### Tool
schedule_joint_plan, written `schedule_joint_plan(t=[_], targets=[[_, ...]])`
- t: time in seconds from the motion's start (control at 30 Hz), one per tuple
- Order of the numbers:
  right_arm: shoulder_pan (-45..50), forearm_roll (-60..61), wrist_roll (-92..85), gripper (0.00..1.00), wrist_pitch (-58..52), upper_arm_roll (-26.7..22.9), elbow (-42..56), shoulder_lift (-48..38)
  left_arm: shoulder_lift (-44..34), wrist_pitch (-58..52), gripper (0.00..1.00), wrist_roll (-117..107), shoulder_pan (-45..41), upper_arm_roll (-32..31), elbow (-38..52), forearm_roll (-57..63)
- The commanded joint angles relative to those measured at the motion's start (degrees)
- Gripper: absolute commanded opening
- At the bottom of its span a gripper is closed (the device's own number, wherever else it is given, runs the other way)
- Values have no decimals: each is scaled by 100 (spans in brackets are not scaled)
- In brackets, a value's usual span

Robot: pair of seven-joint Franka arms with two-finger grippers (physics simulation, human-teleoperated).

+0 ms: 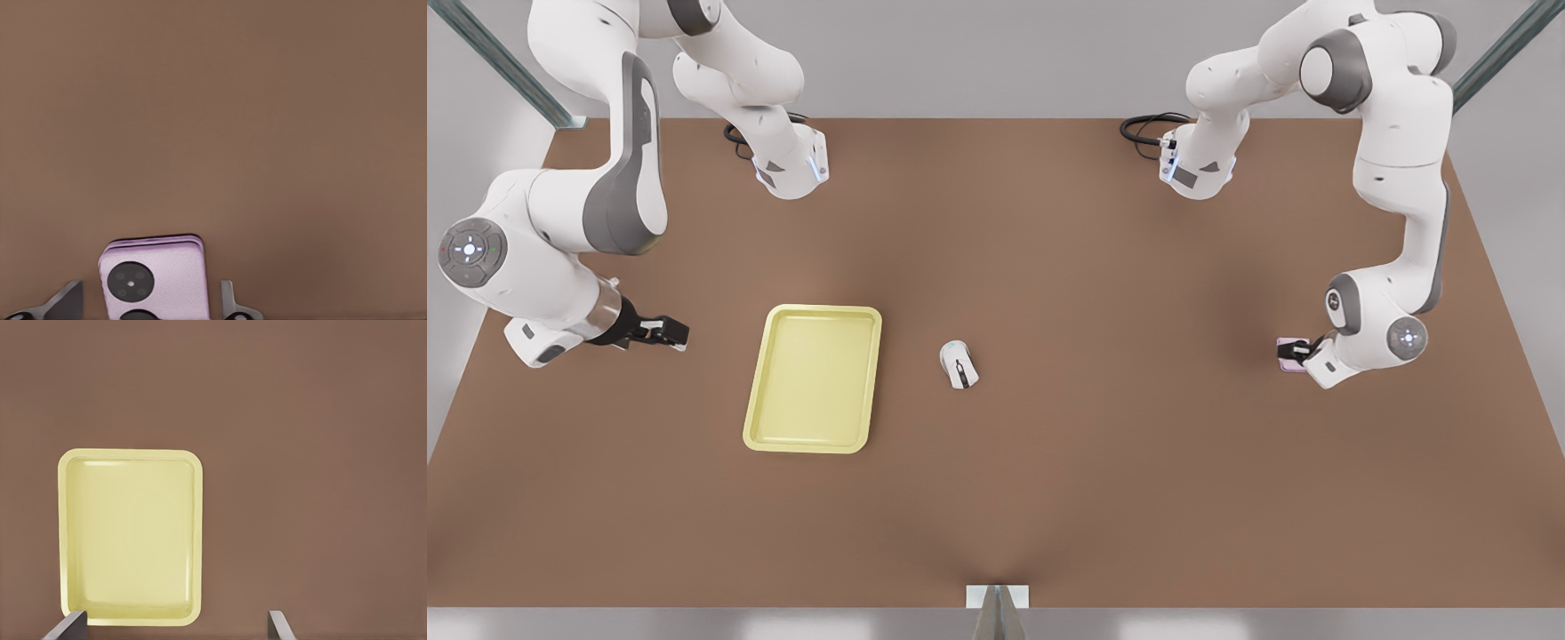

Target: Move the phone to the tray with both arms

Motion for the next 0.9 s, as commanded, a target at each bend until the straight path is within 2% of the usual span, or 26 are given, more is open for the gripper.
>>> schedule_joint_plan(t=[0.0,0.17,0.5,0.53,0.57,0.77,0.87], targets=[[-6,6,-1,100,-6,0,9,-5,10,57,100,509,0,2,-9,7],[-14,24,-10,100,3,0,9,4,62,-4,100,-607,0,2,0,7],[-23,24,-10,100,3,0,18,30,133,48,100,-835,0,2,0,16],[-23,24,-10,100,3,0,9,30,133,31,83,-835,0,2,8,16],[-23,24,-10,100,3,0,9,30,133,-4,75,-835,0,2,8,25],[-32,24,-36,100,3,0,9,39,-17,-57,81,-932,-9,-7,44,25],[-32,24,-36,100,3,0,9,39,-412,-198,81,-1564,-571,-121,44,7]])
